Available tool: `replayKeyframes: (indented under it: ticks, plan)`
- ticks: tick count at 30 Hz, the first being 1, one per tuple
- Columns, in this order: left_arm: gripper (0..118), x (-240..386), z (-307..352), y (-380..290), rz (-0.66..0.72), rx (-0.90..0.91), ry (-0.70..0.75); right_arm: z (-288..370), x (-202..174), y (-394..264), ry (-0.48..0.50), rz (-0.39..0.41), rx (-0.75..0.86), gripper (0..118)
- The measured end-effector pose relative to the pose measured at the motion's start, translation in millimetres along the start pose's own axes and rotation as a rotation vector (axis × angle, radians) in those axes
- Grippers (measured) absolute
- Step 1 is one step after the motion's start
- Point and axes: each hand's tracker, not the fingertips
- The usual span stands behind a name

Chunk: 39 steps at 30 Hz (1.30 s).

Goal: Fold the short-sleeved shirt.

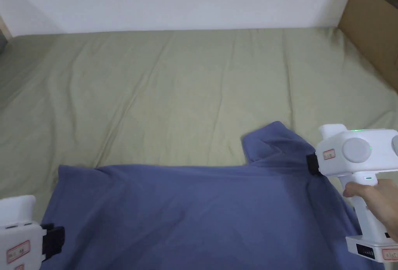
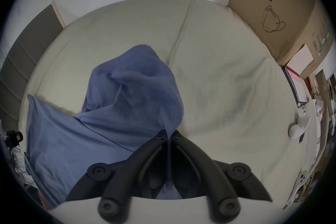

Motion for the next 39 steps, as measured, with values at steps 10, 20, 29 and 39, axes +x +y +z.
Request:
replayKeyframes:
  ticks: [10,20,29,39]
  plan:
    - [88,-18.9,-69.0,111.3,0.088,0.063,0.014,2.4,4.5,4.8,0.025,-0.028,0.009,2]
    - [3,-9.1,-132.1,125.1,0.019,-0.071,0.103,-8.4,5.4,1.2,0.038,-0.056,-0.015,2]
    - [2,1.3,-95.5,130.7,-0.047,-0.079,0.083,30.3,9.6,8.7,0.075,-0.113,0.044,2]
    - [2,-2.8,35.9,82.4,-0.091,0.078,0.034,155.0,11.8,-47.6,0.101,-0.084,0.156,2]
